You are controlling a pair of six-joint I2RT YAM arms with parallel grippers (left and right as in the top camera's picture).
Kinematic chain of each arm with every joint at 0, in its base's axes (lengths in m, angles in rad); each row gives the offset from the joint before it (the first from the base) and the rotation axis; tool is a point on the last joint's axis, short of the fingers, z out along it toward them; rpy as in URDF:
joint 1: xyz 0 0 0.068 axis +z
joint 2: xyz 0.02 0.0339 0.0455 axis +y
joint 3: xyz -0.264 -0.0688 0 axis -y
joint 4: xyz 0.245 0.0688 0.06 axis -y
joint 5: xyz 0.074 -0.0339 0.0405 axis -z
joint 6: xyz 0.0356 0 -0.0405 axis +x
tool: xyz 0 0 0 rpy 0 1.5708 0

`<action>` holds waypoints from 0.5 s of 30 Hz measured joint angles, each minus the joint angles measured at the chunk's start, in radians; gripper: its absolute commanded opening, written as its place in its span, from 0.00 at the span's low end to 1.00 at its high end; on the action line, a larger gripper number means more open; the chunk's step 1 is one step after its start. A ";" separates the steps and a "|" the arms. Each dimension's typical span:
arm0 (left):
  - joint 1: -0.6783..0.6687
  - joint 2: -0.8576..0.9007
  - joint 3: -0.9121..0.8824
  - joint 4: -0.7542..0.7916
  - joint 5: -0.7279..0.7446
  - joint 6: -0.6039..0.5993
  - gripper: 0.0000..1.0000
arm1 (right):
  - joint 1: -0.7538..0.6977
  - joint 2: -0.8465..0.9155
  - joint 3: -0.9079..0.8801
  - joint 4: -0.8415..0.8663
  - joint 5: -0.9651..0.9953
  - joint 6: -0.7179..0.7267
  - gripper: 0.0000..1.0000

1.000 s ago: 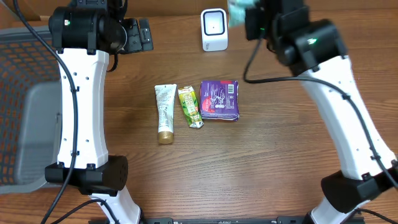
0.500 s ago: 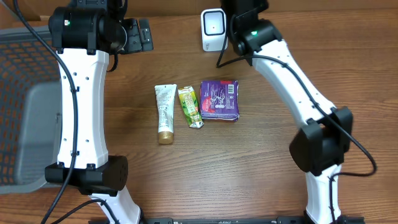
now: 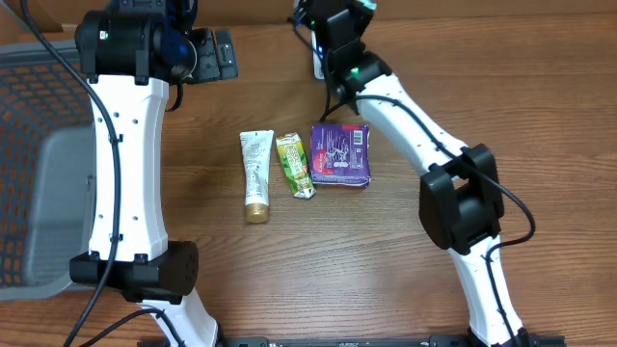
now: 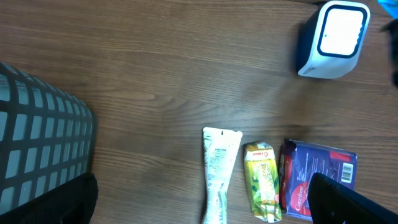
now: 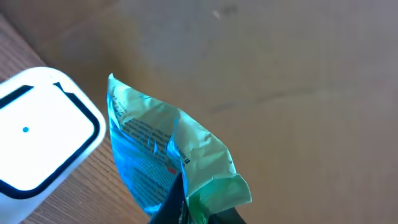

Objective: Scan the item barcode
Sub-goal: 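Lift the wipe pack and hold it in front of the white scanner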

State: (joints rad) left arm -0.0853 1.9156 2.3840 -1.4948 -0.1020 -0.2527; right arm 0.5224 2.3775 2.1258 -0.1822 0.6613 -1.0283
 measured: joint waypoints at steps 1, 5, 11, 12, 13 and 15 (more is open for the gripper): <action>0.000 0.000 0.000 0.000 0.000 0.000 1.00 | 0.004 0.005 0.000 0.008 -0.001 -0.020 0.04; 0.000 0.000 0.000 0.000 0.000 0.000 0.99 | 0.012 0.009 0.000 0.011 -0.001 -0.073 0.04; 0.000 0.000 0.000 0.000 0.000 0.000 1.00 | 0.009 0.009 0.000 -0.003 0.001 -0.101 0.04; 0.000 0.000 0.000 0.000 0.000 0.000 1.00 | 0.009 0.009 0.000 -0.008 0.000 -0.102 0.04; 0.000 0.000 0.000 0.000 0.000 0.000 1.00 | 0.009 0.009 0.000 -0.014 0.000 -0.103 0.04; 0.000 0.000 0.000 0.000 0.000 0.000 1.00 | 0.009 0.009 0.000 -0.024 0.000 -0.106 0.04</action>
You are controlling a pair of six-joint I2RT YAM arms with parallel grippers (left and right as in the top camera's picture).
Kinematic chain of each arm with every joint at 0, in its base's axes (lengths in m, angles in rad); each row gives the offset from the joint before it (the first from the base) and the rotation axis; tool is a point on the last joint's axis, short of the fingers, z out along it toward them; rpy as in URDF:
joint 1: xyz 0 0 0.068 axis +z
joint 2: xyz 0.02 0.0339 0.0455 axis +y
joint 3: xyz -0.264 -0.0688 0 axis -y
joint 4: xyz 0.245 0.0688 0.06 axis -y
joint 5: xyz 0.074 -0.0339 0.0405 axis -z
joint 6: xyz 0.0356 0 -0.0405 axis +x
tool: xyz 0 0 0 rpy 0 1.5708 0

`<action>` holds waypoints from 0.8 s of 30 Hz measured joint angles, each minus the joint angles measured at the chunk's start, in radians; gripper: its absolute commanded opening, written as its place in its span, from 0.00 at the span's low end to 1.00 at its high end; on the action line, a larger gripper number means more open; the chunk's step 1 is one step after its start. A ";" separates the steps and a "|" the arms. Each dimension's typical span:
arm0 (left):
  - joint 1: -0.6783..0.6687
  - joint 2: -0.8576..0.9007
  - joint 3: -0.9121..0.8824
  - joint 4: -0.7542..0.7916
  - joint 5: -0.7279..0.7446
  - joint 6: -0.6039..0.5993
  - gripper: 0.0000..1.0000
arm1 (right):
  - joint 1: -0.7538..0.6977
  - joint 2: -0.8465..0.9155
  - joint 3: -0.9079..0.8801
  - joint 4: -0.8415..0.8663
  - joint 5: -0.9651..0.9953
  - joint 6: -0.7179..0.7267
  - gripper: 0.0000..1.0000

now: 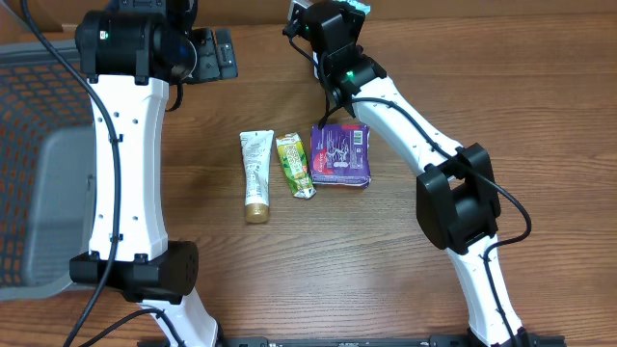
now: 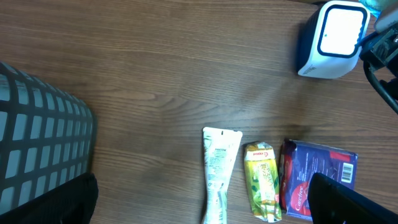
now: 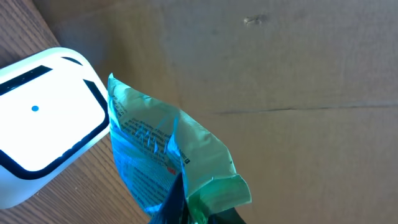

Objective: Scan the item barcode
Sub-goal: 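Lift the wipe pack and hold it in front of the white scanner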

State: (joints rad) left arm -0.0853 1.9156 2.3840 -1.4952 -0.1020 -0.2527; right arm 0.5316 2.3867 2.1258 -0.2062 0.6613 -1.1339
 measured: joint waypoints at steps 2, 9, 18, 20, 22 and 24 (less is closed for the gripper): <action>0.000 0.000 0.000 0.000 0.000 0.000 1.00 | 0.000 0.000 0.000 -0.008 0.001 -0.002 0.04; 0.000 0.000 0.000 0.000 0.000 0.000 1.00 | 0.000 0.001 0.000 -0.033 0.000 -0.003 0.04; 0.000 0.000 0.000 0.000 0.000 0.000 1.00 | 0.002 -0.004 0.000 -0.158 -0.027 0.100 0.04; 0.000 0.000 0.000 0.000 0.000 0.000 0.99 | 0.002 -0.021 -0.005 -0.243 -0.069 0.152 0.04; 0.000 0.000 0.000 0.000 0.000 0.000 0.99 | 0.002 -0.061 -0.010 -0.335 -0.113 0.219 0.04; 0.000 0.000 0.000 0.000 0.000 0.000 1.00 | 0.003 -0.118 -0.017 -0.413 -0.149 0.287 0.04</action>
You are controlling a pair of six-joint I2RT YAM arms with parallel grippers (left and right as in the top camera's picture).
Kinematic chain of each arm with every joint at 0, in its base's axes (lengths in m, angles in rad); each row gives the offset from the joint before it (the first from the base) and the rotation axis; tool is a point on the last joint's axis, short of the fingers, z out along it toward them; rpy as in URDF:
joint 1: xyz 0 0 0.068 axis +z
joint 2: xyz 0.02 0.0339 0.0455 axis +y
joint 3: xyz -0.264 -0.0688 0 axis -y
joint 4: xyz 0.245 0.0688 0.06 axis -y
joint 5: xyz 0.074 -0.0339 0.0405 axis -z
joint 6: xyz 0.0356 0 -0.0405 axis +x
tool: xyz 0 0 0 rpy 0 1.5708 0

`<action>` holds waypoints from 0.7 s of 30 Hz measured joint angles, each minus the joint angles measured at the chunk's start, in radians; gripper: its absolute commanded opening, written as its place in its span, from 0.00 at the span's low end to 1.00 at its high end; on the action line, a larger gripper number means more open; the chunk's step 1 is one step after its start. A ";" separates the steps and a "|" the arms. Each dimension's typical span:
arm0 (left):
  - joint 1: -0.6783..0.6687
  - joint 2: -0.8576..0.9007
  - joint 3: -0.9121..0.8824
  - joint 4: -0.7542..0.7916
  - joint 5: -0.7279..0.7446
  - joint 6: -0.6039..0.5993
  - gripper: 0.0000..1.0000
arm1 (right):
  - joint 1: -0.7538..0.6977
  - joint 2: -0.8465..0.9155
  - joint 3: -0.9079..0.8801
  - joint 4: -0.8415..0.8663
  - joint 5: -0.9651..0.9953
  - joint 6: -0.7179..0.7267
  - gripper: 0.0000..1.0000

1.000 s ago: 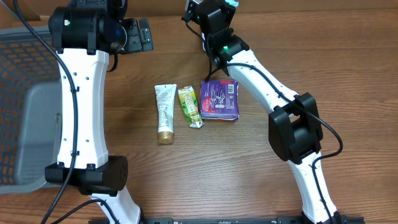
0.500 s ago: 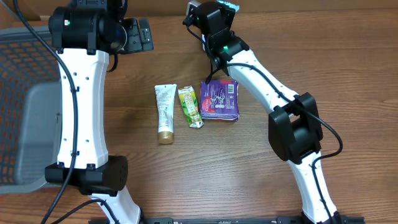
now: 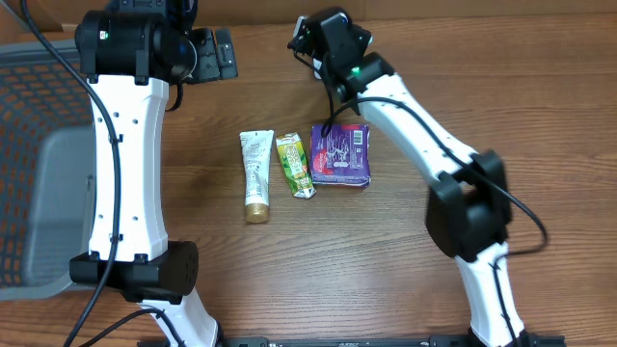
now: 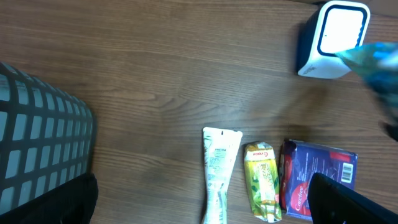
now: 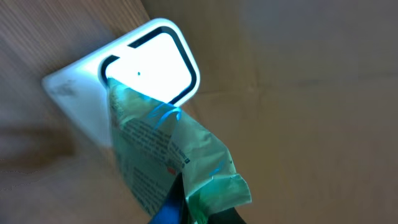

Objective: Scan the item barcode
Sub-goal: 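Lift the wipe pack and hold it in front of the white scanner, then place the wipe pack on the table's right side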

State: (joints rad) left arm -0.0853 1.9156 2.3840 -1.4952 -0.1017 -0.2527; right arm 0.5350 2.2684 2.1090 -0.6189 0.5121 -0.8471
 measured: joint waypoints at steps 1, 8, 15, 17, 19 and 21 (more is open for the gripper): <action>0.000 0.000 0.000 0.000 0.000 0.000 0.99 | 0.001 -0.040 -0.002 -0.043 -0.017 0.053 0.04; 0.000 0.000 0.000 0.000 0.000 0.000 0.99 | -0.031 -0.424 0.010 -0.409 -0.224 0.576 0.04; 0.000 0.000 0.000 0.000 0.000 0.000 1.00 | -0.309 -0.522 0.005 -0.713 -0.559 0.956 0.04; 0.000 0.000 0.000 0.000 0.000 0.000 1.00 | -0.407 -0.503 -0.071 -0.716 -0.673 0.999 0.04; 0.000 0.000 0.000 0.000 0.000 0.000 1.00 | -0.498 -0.481 -0.170 -0.689 -0.761 1.027 0.04; 0.000 0.000 0.000 0.000 0.000 0.000 1.00 | -0.591 -0.463 -0.287 -0.627 -0.834 1.046 0.04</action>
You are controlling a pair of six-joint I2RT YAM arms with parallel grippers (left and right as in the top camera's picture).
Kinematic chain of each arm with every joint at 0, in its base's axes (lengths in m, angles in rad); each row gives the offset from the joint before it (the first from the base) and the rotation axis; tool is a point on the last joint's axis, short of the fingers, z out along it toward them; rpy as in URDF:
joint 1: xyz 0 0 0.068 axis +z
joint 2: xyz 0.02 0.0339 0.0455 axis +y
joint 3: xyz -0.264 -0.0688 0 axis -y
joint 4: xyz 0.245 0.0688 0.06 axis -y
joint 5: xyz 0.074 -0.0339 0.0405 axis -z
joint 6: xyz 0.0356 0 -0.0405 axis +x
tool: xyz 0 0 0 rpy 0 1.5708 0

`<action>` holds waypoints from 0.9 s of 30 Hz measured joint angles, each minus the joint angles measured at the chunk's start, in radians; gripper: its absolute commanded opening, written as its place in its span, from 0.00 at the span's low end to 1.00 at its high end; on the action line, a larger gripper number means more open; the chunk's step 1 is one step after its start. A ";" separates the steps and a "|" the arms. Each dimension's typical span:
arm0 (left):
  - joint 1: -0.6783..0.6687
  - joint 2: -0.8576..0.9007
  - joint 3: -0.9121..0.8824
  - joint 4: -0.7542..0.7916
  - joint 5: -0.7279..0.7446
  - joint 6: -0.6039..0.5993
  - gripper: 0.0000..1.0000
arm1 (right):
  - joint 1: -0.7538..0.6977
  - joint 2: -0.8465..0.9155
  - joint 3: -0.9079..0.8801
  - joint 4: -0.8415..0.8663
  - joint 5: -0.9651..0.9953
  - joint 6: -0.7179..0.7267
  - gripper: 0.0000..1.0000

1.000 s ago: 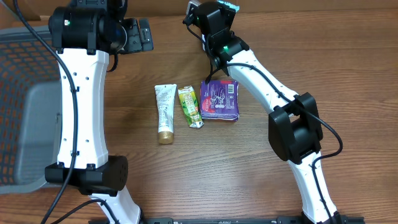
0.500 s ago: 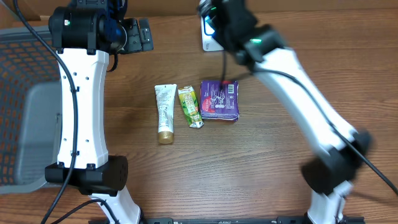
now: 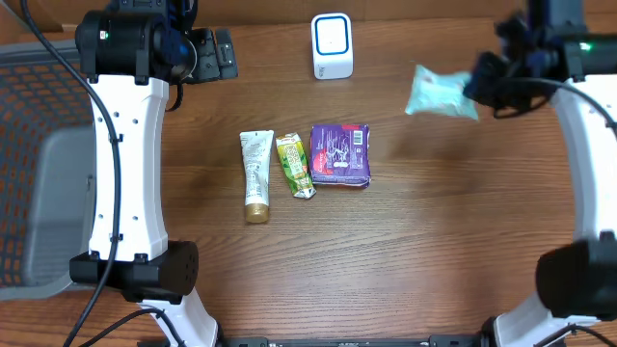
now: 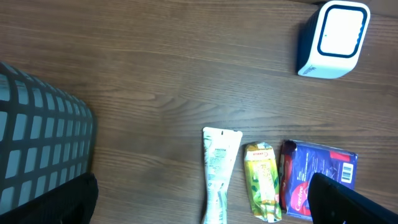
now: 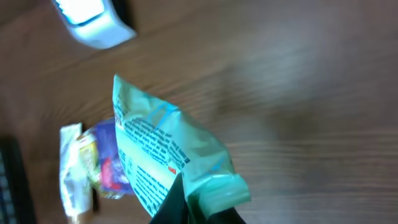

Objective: Scan the item barcode
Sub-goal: 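Place the wipe pack on the table's right side, then reach the right gripper to the purple bag and grasp it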

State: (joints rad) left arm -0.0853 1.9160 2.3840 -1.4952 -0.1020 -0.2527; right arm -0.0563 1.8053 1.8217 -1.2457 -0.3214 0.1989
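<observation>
A light-green packet [image 3: 441, 96] hangs above the table's right side, my right gripper [image 3: 474, 92] shut on its end; in the right wrist view the packet [image 5: 168, 155] fills the middle, pinched at its sealed edge by the gripper [image 5: 199, 208]. The white barcode scanner [image 3: 332, 45] stands at the back centre, also seen as a scanner [image 4: 333, 38] in the left wrist view. My left gripper [image 4: 202, 205] is held high at the back left, open, its fingertips [image 4: 348, 202] wide apart with nothing between them.
A white tube [image 3: 255, 175], a yellow-green sachet [image 3: 294, 165] and a purple packet [image 3: 340, 153] lie side by side mid-table. A grey mesh basket [image 3: 39, 164] stands at the left edge. A black keypad [image 3: 214, 53] is at the back left.
My right gripper, with the green packet in it, has gone from right in front of the scanner to the table's right side. The scanner now stands uncovered. The left arm is unchanged.
My right gripper held the green packet beside the scanner at the back centre. Then it had the packet close to the scanner's face, and then directly over it. Now the packet is held well to the right, away from the scanner.
</observation>
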 measured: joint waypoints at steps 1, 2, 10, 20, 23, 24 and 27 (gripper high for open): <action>0.000 0.000 0.000 0.000 0.000 0.000 1.00 | -0.039 0.003 -0.055 0.037 -0.026 0.005 0.04; 0.000 0.000 0.000 0.000 0.000 0.000 1.00 | -0.082 0.005 -0.117 0.079 -0.051 0.013 0.04; 0.000 0.000 0.000 0.000 0.000 0.000 1.00 | -0.325 0.006 -0.507 0.420 -0.167 0.055 0.04; 0.000 0.000 0.000 0.000 0.000 0.000 1.00 | -0.415 0.006 -0.661 0.417 -0.206 0.003 0.89; 0.000 0.000 0.000 0.000 0.000 0.000 1.00 | -0.399 0.006 -0.624 0.317 -0.204 -0.031 0.93; 0.000 0.000 0.000 0.000 0.000 0.000 1.00 | -0.386 0.006 -0.597 0.286 -0.201 -0.042 0.95; 0.000 0.000 0.000 0.000 0.000 0.000 0.99 | -0.316 0.005 -0.479 0.222 -0.197 -0.071 1.00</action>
State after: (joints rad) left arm -0.0853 1.9156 2.3840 -1.4952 -0.1020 -0.2527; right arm -0.3725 1.8103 1.3430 -1.0241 -0.5182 0.1284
